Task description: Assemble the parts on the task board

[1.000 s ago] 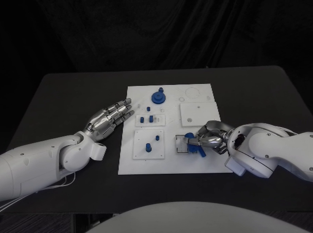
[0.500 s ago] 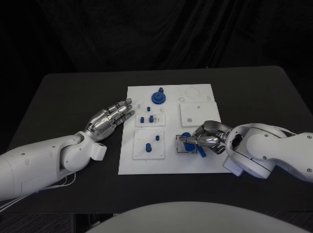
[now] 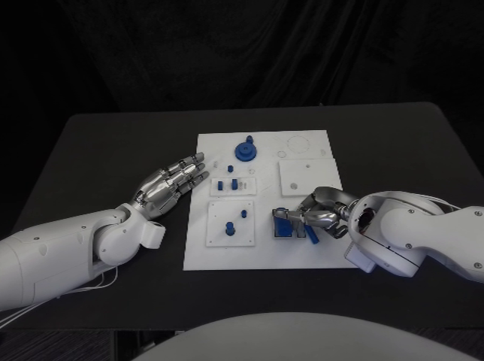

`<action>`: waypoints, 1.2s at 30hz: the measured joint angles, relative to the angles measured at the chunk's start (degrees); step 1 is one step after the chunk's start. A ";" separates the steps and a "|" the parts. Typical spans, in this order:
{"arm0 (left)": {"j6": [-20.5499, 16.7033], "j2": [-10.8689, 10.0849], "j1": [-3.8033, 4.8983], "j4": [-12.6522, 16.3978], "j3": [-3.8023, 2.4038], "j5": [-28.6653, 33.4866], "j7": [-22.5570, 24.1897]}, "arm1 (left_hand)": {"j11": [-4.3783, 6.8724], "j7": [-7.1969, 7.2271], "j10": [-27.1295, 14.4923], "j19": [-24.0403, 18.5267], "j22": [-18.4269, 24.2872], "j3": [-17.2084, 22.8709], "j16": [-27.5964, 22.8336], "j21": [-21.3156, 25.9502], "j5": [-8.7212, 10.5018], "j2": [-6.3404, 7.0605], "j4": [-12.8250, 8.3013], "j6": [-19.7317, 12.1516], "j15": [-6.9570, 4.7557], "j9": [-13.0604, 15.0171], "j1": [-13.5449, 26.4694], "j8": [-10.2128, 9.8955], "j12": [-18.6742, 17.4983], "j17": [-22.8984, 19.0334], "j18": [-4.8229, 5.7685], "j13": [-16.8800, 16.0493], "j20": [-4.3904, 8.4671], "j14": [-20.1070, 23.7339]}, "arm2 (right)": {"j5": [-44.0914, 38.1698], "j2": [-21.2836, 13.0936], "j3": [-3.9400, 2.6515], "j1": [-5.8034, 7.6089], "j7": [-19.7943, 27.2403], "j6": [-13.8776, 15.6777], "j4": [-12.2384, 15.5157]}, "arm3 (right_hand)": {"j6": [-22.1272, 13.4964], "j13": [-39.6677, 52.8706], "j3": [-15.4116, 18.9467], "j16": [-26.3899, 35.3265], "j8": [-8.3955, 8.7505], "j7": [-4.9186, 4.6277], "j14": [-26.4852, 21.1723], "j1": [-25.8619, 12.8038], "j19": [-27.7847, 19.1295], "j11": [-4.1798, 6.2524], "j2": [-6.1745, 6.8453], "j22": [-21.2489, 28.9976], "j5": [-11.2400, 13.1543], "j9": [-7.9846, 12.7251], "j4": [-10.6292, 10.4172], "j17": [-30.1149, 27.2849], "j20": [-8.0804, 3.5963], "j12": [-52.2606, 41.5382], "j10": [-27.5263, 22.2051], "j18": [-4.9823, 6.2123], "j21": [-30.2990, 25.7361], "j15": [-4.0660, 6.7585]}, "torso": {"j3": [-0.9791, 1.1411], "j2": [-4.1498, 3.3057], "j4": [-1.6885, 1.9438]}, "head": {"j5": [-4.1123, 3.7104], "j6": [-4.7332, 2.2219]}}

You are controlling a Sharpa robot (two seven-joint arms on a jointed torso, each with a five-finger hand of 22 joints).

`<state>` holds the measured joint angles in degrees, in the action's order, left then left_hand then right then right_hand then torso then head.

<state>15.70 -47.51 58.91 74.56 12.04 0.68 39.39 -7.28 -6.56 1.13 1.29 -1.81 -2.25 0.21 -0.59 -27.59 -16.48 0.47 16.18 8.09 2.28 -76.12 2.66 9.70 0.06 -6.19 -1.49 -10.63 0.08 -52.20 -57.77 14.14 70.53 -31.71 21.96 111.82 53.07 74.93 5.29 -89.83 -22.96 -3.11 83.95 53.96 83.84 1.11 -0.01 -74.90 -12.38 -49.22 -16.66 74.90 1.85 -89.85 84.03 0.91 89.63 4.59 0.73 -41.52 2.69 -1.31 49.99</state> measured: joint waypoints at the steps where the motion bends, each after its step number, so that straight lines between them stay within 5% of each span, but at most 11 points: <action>1: 0.02 0.00 -0.01 0.00 0.00 0.00 0.00 | 0.00 0.00 0.00 0.00 0.00 0.00 0.00 0.00 0.00 0.00 0.00 0.00 0.00 0.00 0.00 0.00 0.00 0.00 0.00 0.00 0.00 0.00 | -0.04 -0.07 0.00 0.00 0.00 -0.03 0.00 | 0.00 0.00 0.00 0.00 0.00 0.00 0.00 0.00 0.00 0.00 0.00 0.00 0.00 0.00 0.00 0.00 0.00 0.00 0.00 0.00 0.00 0.00 | 0.00 0.00 0.00 | 0.02 0.00; 6: 0.08 -0.03 -0.04 0.00 -0.01 0.00 0.01 | 0.00 0.00 0.00 0.01 -0.09 0.00 0.00 -0.01 0.00 0.00 0.00 0.00 0.00 0.00 0.00 0.00 0.00 0.01 0.00 0.00 0.01 0.00 | -0.19 -0.64 0.00 0.00 0.03 -0.05 0.11 | 0.00 0.00 0.09 0.00 -0.23 0.00 0.00 0.58 0.00 0.00 -0.17 -0.05 -1.21 -0.11 0.10 0.00 0.00 0.00 0.00 0.00 0.00 0.00 | 0.00 0.00 0.00 | 0.10 0.00; 9: 0.10 -0.05 -0.09 0.00 -0.01 0.00 0.02 | 0.00 0.00 0.00 0.09 -0.10 0.00 0.00 -0.05 0.00 0.00 0.00 0.00 0.00 0.00 0.00 0.00 0.00 0.01 0.00 0.00 0.09 0.00 | -0.65 -1.03 0.00 0.00 0.22 0.00 0.26 | 0.00 0.00 0.38 0.00 -1.01 0.00 0.00 3.88 0.00 0.00 -0.11 -0.04 -4.45 -0.52 0.42 0.00 0.00 0.00 0.00 0.00 0.00 0.00 | 0.00 0.00 0.01 | 0.12 0.00; 14: 0.15 -0.04 -0.15 -0.03 -0.02 0.00 0.05 | 0.00 0.00 0.00 0.10 -0.12 0.00 0.00 -0.06 0.00 0.00 0.00 0.00 0.00 -0.01 0.00 0.00 0.00 0.02 0.00 0.00 0.10 0.00 | -2.58 -1.36 0.00 0.00 0.79 0.01 0.60 | -0.29 -0.01 0.56 0.00 -2.86 0.29 0.00 8.48 0.00 0.00 0.82 -0.04 -5.01 -1.81 1.68 0.00 0.00 0.00 0.00 0.00 0.00 0.00 | 0.00 0.01 0.01 | 0.12 0.00; 19: 0.24 -0.03 -0.24 -0.06 -0.04 0.00 0.10 | 0.00 0.00 0.00 -0.05 -0.07 0.00 0.00 -0.07 0.00 0.00 0.00 0.00 0.00 -0.01 0.00 0.00 0.00 0.02 -0.01 0.00 -0.05 0.00 | -6.38 -1.55 0.00 0.00 1.32 -0.42 0.85 | -2.01 -0.01 1.84 0.00 -8.70 1.14 0.00 10.63 0.00 0.21 2.60 -0.04 0.61 -6.74 0.84 0.00 0.00 0.00 -0.20 0.00 0.00 0.00 | 0.01 0.03 0.01 | 0.15 0.00; 26: 0.31 -0.06 -0.33 -0.10 -0.05 0.00 0.17 | 0.00 0.00 0.00 -0.05 -0.08 0.00 0.00 -0.09 0.00 0.00 0.00 0.00 0.00 -0.01 0.00 0.00 0.00 0.03 0.00 0.00 -0.05 0.00 | -10.78 -2.06 0.00 -0.07 1.81 -1.64 0.97 | -3.65 -0.01 1.64 0.00 -13.34 1.61 0.05 10.23 0.21 0.56 3.83 -0.03 7.21 -10.69 0.05 0.00 -0.22 0.00 -0.10 0.00 0.00 0.38 | 0.02 0.06 -0.02 | 0.38 0.00; 29: 0.35 -0.06 -0.35 -0.13 -0.05 0.00 0.19 | 0.00 0.00 0.00 -0.05 -0.08 0.00 0.00 -0.10 0.00 0.00 0.00 0.00 0.00 -0.01 0.00 0.00 0.00 0.03 0.00 0.01 -0.04 0.00 | -11.78 -2.10 0.00 -0.12 2.03 -1.96 0.95 | -3.66 -0.01 1.49 0.00 -14.15 1.62 0.05 9.33 0.21 0.64 4.72 -0.03 9.09 -11.37 -0.10 0.00 -0.21 0.00 -0.18 0.00 0.00 0.38 | 0.02 0.06 -0.03 | 0.38 0.00; 36: 0.44 -0.06 -0.39 -0.16 -0.06 0.00 0.23 | 0.00 0.00 0.00 -0.04 -0.09 0.00 0.00 -0.11 0.00 0.00 0.00 0.00 0.00 -0.01 0.00 0.00 0.00 0.02 0.00 0.01 -0.03 0.00 | -13.33 -2.05 0.00 -0.48 2.55 -2.55 0.74 | -3.66 -0.01 1.49 0.00 -14.61 1.62 0.05 8.43 0.21 0.85 5.58 -0.03 9.32 -11.67 -0.10 0.00 -0.22 0.00 0.03 0.00 0.00 0.38 | 0.01 0.05 -0.02 | 0.52 0.00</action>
<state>16.14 -47.57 58.53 74.40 11.98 0.69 39.62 -7.28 -6.56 1.13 1.25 -1.90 -2.26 0.21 -0.70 -27.59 -16.48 0.48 16.18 8.08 2.27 -76.12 2.66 9.70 0.08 -6.20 -1.49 -10.66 0.08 -65.54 -59.83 14.14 70.05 -29.15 19.41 112.56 49.41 74.91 6.79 -89.83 -37.57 -1.50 83.99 62.39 84.05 1.95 5.58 -74.93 -3.06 -60.89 -16.76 74.90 1.64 -89.85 84.05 0.90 89.63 4.96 0.74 -41.47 2.67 -0.79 49.99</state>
